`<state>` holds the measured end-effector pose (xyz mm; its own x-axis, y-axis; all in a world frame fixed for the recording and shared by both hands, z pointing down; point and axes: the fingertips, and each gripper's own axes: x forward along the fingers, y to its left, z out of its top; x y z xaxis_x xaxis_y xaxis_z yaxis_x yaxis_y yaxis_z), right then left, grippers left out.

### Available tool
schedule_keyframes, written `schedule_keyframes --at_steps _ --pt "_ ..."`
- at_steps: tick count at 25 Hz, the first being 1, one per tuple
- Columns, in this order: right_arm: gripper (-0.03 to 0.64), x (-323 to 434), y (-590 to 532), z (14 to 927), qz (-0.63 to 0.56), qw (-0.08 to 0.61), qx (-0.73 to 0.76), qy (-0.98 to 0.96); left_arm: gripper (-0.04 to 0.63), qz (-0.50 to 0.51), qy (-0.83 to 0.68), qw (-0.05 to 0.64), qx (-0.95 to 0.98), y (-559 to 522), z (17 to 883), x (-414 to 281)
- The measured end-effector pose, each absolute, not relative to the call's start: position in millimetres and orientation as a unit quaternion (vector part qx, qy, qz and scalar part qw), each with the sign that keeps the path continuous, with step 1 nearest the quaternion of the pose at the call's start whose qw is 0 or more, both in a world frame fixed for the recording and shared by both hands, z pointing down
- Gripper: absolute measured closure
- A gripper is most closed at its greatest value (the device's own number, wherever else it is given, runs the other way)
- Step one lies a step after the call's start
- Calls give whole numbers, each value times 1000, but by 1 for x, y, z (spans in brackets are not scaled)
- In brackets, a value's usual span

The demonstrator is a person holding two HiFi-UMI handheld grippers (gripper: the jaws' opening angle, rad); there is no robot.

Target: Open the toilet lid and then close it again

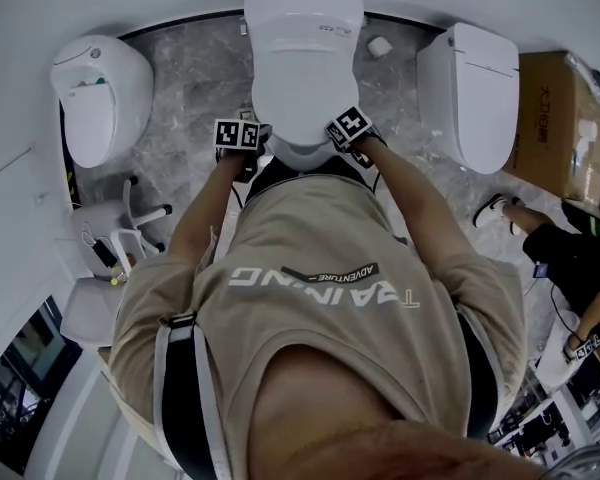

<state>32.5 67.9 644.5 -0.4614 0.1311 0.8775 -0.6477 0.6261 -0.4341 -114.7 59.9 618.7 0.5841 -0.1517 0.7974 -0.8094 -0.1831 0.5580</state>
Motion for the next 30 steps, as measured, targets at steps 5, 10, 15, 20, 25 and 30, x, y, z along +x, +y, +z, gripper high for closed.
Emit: schedule_keyframes --at_steps 5,10,15,20,25,30 --pt "603 33 83 657 417 485 194 -744 591 349 -328 521 706 64 632 -103" --pt "603 34 97 671 413 489 220 -736 591 398 -327 511 688 74 656 -97" --pt "603 35 111 684 434 471 223 -735 591 436 -322 505 671 98 681 -98" --pt "603 37 116 699 462 453 218 -731 591 438 -325 523 656 103 701 -97" --pt "603 37 125 712 478 455 200 -724 591 426 -327 556 634 110 720 -100" --pt "603 41 137 725 496 458 197 -710 591 441 -298 551 643 123 731 -97"
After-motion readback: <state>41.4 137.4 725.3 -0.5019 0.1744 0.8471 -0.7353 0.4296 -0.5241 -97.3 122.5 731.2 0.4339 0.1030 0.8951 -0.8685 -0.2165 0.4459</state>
